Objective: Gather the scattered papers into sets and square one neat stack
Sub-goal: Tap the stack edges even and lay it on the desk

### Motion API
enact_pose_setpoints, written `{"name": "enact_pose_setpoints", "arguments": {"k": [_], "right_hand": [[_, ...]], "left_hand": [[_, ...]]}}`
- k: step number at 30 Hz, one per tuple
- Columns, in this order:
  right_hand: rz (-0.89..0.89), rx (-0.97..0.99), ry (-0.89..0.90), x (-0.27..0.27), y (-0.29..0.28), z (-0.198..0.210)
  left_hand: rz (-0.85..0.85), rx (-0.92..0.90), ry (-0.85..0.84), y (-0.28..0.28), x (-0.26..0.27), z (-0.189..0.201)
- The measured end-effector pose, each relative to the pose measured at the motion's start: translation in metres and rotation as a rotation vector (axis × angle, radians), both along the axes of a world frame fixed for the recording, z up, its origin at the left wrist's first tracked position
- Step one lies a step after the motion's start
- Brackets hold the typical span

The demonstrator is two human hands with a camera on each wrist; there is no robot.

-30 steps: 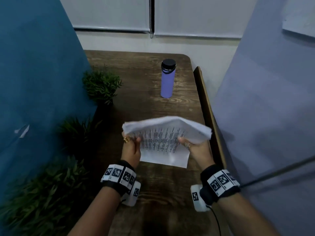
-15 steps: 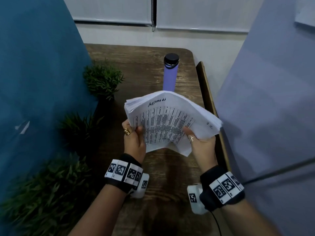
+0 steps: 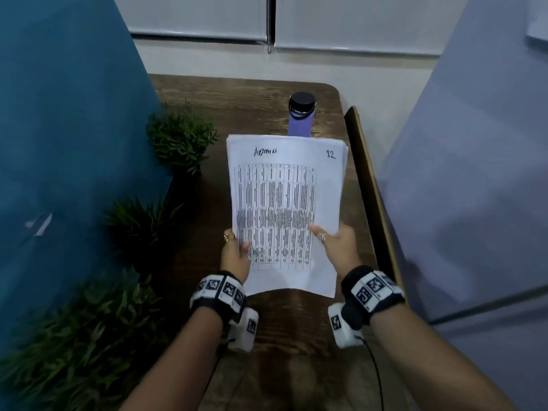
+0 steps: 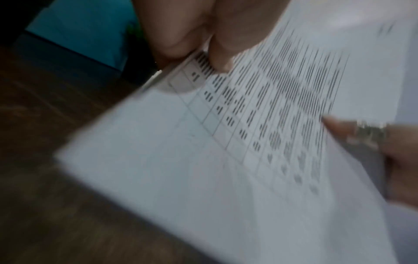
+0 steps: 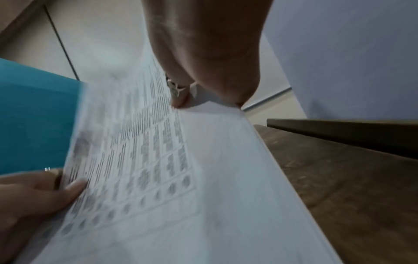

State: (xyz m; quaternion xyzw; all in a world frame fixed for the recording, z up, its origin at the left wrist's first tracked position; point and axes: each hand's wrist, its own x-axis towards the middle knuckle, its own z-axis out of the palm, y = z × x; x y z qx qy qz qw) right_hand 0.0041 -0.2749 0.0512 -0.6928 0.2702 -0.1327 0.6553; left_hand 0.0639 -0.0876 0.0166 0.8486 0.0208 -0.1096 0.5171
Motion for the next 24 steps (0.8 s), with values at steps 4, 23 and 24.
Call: {"name": "enact_pose_setpoints", "arguments": {"k": [4,23,24], "right_hand": [[0.031,0.039,0.231,0.050,-0.009,-0.018],[0.180,0.177,0.591,0.134,-0.019,-0.084],[0.182,0.215,0.581,0.128,-0.020,-0.085]], "left_hand": [[0.008,0.139,0.186,0.001,0.047,-0.006],[-0.022,0.343,0.348,0.010,0.121,-0.058],[-0.023,0.337,0.356,0.011,0.120,-0.058]]}}
